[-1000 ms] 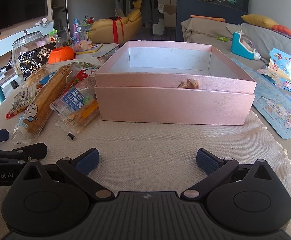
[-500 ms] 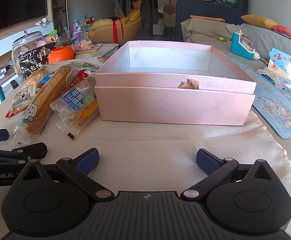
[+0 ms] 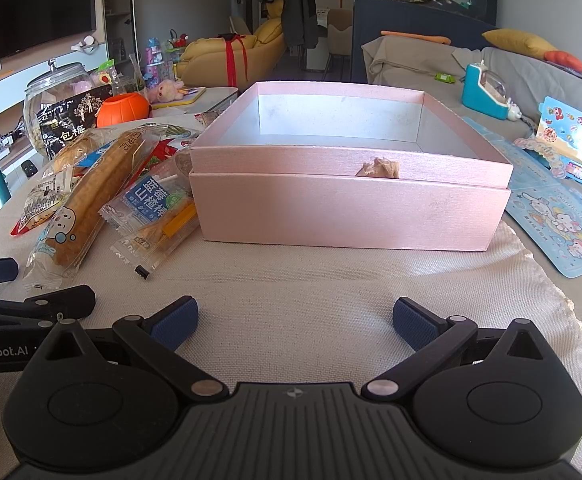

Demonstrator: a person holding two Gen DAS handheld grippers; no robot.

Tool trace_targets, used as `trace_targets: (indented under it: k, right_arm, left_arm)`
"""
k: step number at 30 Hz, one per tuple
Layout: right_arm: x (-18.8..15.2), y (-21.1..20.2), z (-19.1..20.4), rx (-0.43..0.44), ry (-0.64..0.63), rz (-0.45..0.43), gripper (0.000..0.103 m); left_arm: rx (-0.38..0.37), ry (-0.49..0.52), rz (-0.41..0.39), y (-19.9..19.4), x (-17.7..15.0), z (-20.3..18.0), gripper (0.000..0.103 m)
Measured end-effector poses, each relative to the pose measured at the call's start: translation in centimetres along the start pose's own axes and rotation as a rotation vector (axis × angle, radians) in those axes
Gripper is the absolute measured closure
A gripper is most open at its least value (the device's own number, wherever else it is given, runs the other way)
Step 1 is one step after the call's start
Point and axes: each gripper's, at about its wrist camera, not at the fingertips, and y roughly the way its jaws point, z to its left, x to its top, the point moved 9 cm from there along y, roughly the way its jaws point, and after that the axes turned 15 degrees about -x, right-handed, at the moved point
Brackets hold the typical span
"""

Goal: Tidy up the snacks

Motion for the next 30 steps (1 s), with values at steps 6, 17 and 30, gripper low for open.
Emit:
trace_targets:
  k: [6, 17, 30]
  right_arm:
    - [0.0, 0.0, 0.0, 0.000, 0.000, 0.000, 0.000]
    - [0.0, 0.0, 0.0, 0.007, -0.006, 0.005, 0.000]
    - [1.3, 1.3, 0.7, 0.083, -0.123, 0.111, 0.000]
  left_arm:
    - [-0.001, 0.000, 0.000, 0.0, 0.0, 0.0, 0.001]
    - [-0.029, 0.007, 0.002, -0.2, 0.1, 0.0, 0.002]
    - [-0.179, -0.034, -0.061, 1.6, 7.7, 1.5, 0.010]
